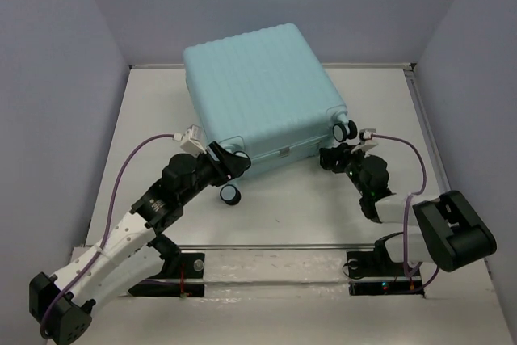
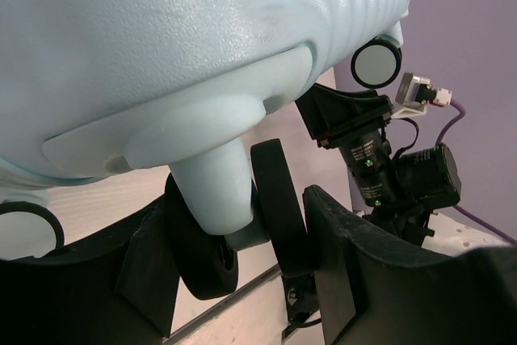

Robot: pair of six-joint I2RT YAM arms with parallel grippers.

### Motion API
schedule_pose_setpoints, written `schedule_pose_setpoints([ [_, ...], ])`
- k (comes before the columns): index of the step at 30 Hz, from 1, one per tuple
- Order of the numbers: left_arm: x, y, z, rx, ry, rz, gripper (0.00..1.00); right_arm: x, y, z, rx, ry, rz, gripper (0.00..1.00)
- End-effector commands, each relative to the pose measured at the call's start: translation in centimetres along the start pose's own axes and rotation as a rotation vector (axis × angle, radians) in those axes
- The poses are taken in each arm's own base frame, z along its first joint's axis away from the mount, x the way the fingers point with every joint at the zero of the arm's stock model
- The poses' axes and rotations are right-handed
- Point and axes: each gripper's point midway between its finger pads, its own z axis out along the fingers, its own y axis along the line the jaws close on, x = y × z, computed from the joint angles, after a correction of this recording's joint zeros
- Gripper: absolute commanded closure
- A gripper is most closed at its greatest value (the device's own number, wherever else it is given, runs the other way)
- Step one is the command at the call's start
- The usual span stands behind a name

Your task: Pack the luggage

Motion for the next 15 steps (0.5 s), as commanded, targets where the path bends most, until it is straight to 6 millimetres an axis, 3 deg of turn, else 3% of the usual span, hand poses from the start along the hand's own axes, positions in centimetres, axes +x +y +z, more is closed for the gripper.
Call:
schedule_pose_setpoints([
  [1,-4.6,-10.7,-3.9,0.437,-0.165,0.099,0.94,-2.4,5.2,0.9,-0.287,-0.06,-0.068,0.48],
  [5,-4.3,-10.5,-3.7,0.433,-0.155,0.101,0.94,-2.0,5.3,1.6,-0.302,-0.046,-0.09,0.48],
  [11,-4.2,-10.3,-3.7,0.426,-0.155,0.099,0.94,-3.0,5.9,2.7,-0.325,-0.062,-0.138,0.46],
  [15,-4.3,-10.3,-3.7,0.427,-0.156,0.099,0.94,-4.2,5.6,3.0,-0.293,-0.11,-0.157,0.58],
])
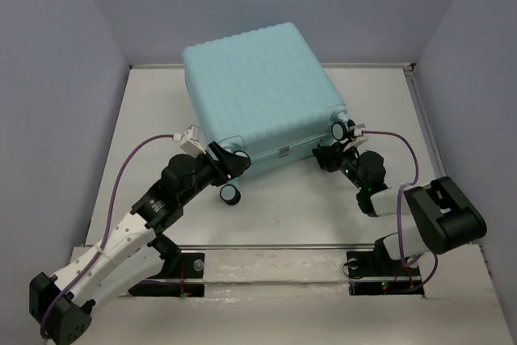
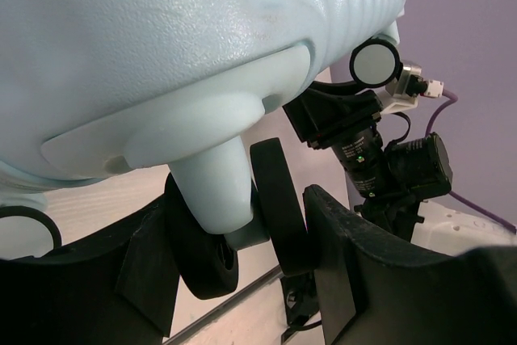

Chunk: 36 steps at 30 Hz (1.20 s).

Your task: Pack the luggage

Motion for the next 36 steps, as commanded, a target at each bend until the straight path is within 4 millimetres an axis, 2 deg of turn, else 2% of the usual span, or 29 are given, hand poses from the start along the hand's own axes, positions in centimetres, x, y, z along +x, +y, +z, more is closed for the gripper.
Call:
schedule_pose_setpoints([
  [1,-4.2,-10.3,-3.6,0.415,-0.145,0.097,0.94,-6.0,1.6,1.8,-0.059,-0.175,-0.117,0.62],
  [2,-4.2,-10.3,-3.6,0.414,-0.144,0.098,0.94,-6.3,1.6,1.8,-0.055,-0.187,-0.121,0.63],
  [3,-4.3,-10.3,-3.6,0.412,-0.147,0.098,0.94,-6.5,1.6,1.8,-0.05,-0.194,-0.118,0.71],
  [9,-4.0,-9.8,-3.4,0.401,-0.144,0.093,0.94,-7.0,1.6,1.5,-0.044,-0.233,-0.094,0.81],
  [12,-4.0,-9.7,-3.2,0.397,-0.144,0.091,0.94,-7.3,1.7,1.1,-0.047,-0.255,-0.081,0.92],
  [15,-4.0,-9.7,-3.2,0.399,-0.144,0.091,0.94,-6.8,2.2,0.5,-0.069,-0.244,-0.056,0.93],
  [18,-3.9,-9.7,-3.2,0.402,-0.143,0.089,0.94,-6.4,2.2,-0.2,-0.061,-0.24,-0.039,0.87],
  [19,-3.9,-9.7,-3.2,0.403,-0.144,0.089,0.94,-5.7,1.9,-0.6,-0.051,-0.225,-0.036,0.73],
  [21,-3.9,-9.6,-3.2,0.402,-0.143,0.089,0.94,-5.4,1.8,-0.9,-0.043,-0.208,-0.052,0.55],
  [22,-3.9,-9.7,-3.3,0.403,-0.144,0.089,0.94,-5.5,2.0,-0.9,-0.053,-0.2,-0.064,0.52],
  [26,-3.8,-9.7,-3.2,0.404,-0.139,0.086,0.94,-5.3,2.6,-0.3,-0.088,-0.156,-0.097,0.5],
  [27,-3.8,-9.7,-3.3,0.408,-0.138,0.084,0.94,-6.0,3.3,0.3,-0.119,-0.158,-0.105,0.5],
  [29,-3.8,-9.9,-3.5,0.414,-0.138,0.082,0.94,-5.2,3.1,1.3,-0.125,-0.102,-0.108,0.5],
  [32,-3.9,-9.9,-3.7,0.415,-0.142,0.079,0.94,-6.1,2.6,1.8,-0.092,-0.134,-0.106,0.5],
  [36,-3.9,-10.0,-3.7,0.416,-0.143,0.084,0.94,-6.0,1.9,2.1,-0.06,-0.136,-0.101,0.58],
])
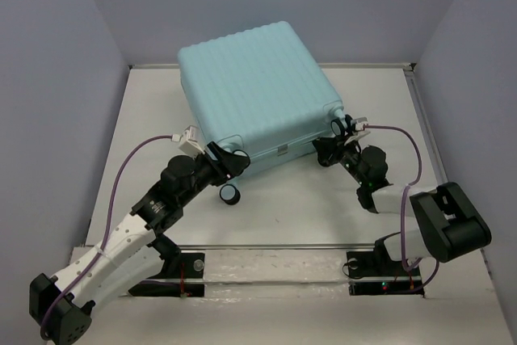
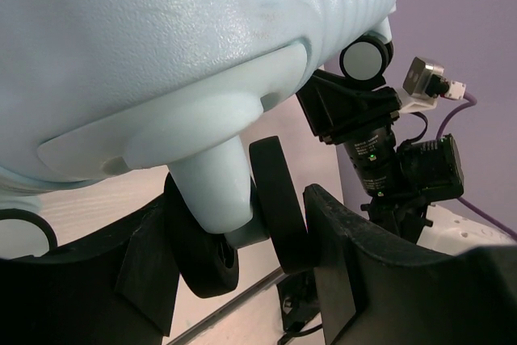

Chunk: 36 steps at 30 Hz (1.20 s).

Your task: Pack the luggage

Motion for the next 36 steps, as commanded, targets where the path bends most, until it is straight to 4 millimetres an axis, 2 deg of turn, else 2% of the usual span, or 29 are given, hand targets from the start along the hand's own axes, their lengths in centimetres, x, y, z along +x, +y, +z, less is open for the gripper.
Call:
schedule_pose_setpoints([
  [1,-3.6,-10.1,-3.5,0.409,-0.116,0.095,0.94,-2.9,0.6,1.7,-0.027,-0.078,-0.049,0.6],
  [3,-3.6,-10.1,-3.5,0.409,-0.116,0.093,0.94,-2.6,0.4,1.9,-0.024,-0.078,-0.041,0.63],
  [4,-3.5,-10.0,-3.5,0.41,-0.114,0.092,0.94,-2.9,0.5,2.2,-0.029,-0.087,-0.034,0.68],
  [8,-3.5,-10.0,-3.5,0.41,-0.115,0.092,0.94,-3.3,0.0,2.6,-0.001,-0.116,-0.01,0.78],
  [9,-3.5,-10.0,-3.6,0.411,-0.116,0.092,0.94,-3.5,0.0,2.6,-0.003,-0.125,-0.003,0.83],
  [13,-3.5,-9.9,-3.4,0.406,-0.113,0.093,0.94,-3.7,0.5,2.9,-0.032,-0.139,0.019,0.93],
  [17,-3.4,-9.9,-3.3,0.407,-0.11,0.092,0.94,-3.0,2.5,2.9,-0.106,-0.132,0.034,0.93],
  [22,-3.4,-10.3,-3.0,0.422,-0.105,0.093,0.94,-0.3,7.5,3.1,-0.235,-0.069,0.027,0.93],
  [23,-3.7,-10.7,-3.2,0.428,-0.113,0.1,0.94,0.3,7.8,3.1,-0.231,-0.051,0.019,0.93],
  [24,-3.8,-10.7,-3.2,0.424,-0.114,0.102,0.94,0.4,7.2,3.1,-0.186,-0.06,0.019,0.93],
  [26,-4.4,-11.0,-3.6,0.424,-0.139,0.107,0.94,1.2,6.4,2.0,-0.153,-0.063,0.039,0.93],
  [28,-4.7,-11.0,-4.0,0.414,-0.151,0.121,0.94,1.0,5.2,1.5,-0.086,-0.075,0.027,0.87],
  [29,-4.7,-10.9,-4.0,0.406,-0.154,0.124,0.94,1.7,4.3,1.3,-0.04,-0.046,0.019,0.85],
  [31,-4.8,-10.7,-4.2,0.404,-0.16,0.125,0.94,1.2,3.7,1.0,-0.003,-0.058,-0.001,0.71],
  [34,-4.6,-10.4,-4.3,0.402,-0.158,0.122,0.94,1.4,1.5,0.2,0.077,-0.039,0.013,0.56],
  [36,-4.7,-10.3,-4.4,0.398,-0.163,0.125,0.94,1.2,0.0,-0.4,0.114,-0.045,0.035,0.51],
])
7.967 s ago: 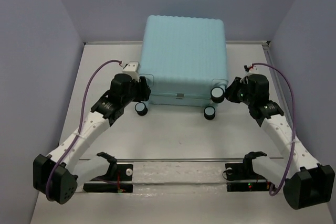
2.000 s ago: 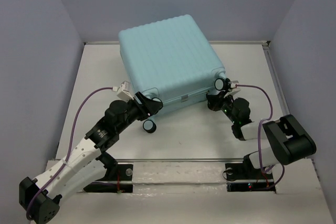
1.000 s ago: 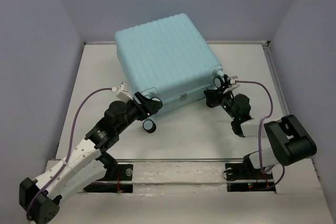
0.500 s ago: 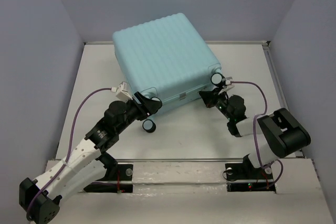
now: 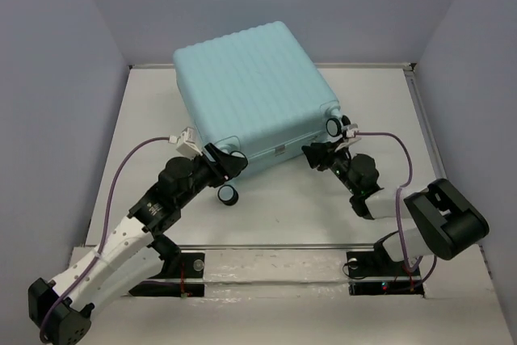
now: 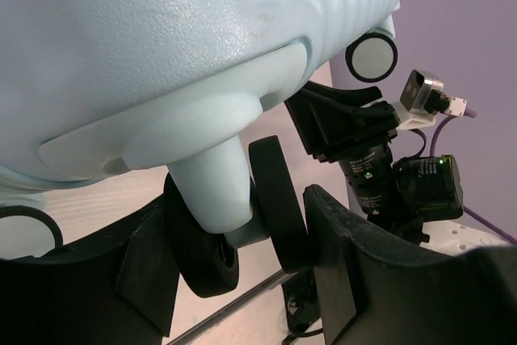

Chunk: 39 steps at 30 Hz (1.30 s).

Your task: Pack the luggage

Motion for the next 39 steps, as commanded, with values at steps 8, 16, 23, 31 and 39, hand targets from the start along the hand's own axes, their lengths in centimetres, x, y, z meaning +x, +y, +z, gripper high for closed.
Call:
schedule_pose_setpoints([
  [8,-4.9,-9.9,-4.6,0.387,-0.188,0.13,0.94,-1.5,-3.8,0.1,0.109,0.019,-0.037,0.45],
  [16,-4.5,-9.5,-4.3,0.385,-0.175,0.135,0.94,-2.1,-1.0,1.8,-0.059,0.046,-0.107,0.48],
  [23,-4.3,-9.4,-4.2,0.389,-0.167,0.128,0.94,-2.2,-0.2,2.9,-0.117,0.031,-0.084,0.49],
  [31,-4.3,-9.4,-4.4,0.388,-0.168,0.122,0.94,-3.4,-0.4,3.4,-0.104,-0.051,-0.06,0.76],
  [39,-4.3,-9.1,-4.2,0.376,-0.168,0.117,0.94,-4.2,0.3,2.9,-0.128,-0.087,-0.045,0.88],
])
